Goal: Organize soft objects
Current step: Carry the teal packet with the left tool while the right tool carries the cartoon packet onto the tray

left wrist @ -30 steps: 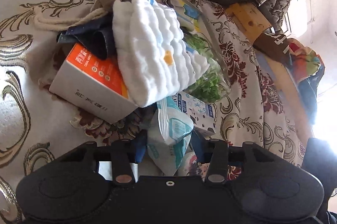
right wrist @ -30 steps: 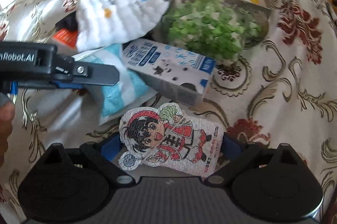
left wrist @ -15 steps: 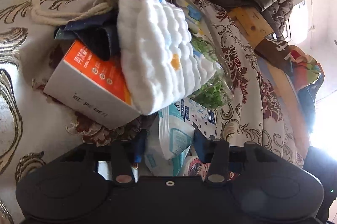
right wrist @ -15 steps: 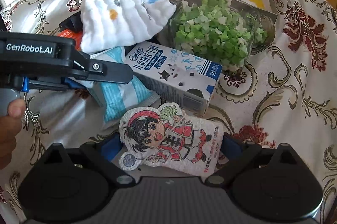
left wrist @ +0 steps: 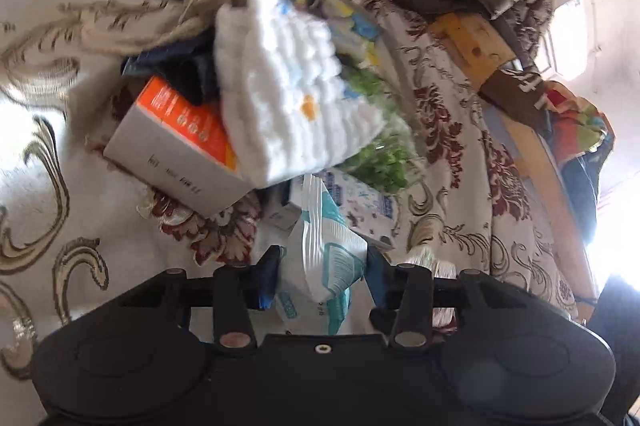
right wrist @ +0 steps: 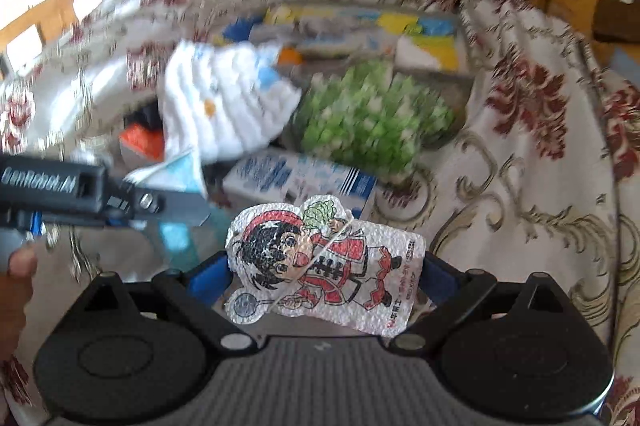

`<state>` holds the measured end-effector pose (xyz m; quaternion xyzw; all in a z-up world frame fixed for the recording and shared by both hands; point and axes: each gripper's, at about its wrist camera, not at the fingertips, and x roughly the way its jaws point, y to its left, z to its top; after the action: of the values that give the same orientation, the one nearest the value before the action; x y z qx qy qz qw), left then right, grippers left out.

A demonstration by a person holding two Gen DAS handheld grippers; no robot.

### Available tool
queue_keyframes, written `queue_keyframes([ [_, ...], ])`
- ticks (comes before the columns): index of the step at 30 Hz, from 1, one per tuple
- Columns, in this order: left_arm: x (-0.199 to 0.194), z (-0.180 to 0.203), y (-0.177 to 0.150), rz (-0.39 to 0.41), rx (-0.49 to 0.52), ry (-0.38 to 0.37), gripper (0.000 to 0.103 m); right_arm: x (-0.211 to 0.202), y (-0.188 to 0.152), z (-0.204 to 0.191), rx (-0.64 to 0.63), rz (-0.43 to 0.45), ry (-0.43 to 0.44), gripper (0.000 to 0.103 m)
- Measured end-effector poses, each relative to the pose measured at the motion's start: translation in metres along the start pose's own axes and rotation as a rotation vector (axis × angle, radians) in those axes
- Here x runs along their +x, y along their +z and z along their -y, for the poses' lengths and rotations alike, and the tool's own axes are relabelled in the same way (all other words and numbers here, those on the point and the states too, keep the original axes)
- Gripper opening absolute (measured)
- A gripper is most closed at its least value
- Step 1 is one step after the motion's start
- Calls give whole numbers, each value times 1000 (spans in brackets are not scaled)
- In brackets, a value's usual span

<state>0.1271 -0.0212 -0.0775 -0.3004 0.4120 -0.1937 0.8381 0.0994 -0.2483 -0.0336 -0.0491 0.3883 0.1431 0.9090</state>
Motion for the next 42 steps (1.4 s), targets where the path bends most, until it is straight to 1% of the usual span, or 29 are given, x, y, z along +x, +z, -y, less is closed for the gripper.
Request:
queue_keyframes([
  [6,-26,22,-2,89,102,-14,47,-21,8,4,33,173,-2,99],
  [9,-35,32,-2,147,168,-1,47,-26,10,5,39,230,-7,99],
  [13,-43,39,1,199,217,17,47,-29,15,7,55,301,-17,99],
  [17,-47,42,11,217,191,12,47,-31,24,9,67,378,-16,99],
  [20,-50,45,29,219,157,10,47,-25,34,14,98,413,-28,99],
  [23,-50,52,53,252,183,15,47,-7,49,23,133,450,-38,99],
  [25,-47,53,70,272,187,21,47,8,61,30,153,459,-46,99],
  [27,-38,53,90,284,187,32,47,23,75,37,177,470,-73,99],
  [31,-11,55,131,300,207,58,47,58,105,57,243,454,-109,99],
  [34,17,58,163,301,214,67,47,84,124,77,306,432,-87,99],
  [36,36,58,183,300,200,62,47,102,134,87,315,417,-58,99],
  [40,76,54,218,278,120,29,47,130,148,102,338,395,-40,99],
  [42,95,51,229,269,88,28,47,143,154,106,338,340,-54,99],
])
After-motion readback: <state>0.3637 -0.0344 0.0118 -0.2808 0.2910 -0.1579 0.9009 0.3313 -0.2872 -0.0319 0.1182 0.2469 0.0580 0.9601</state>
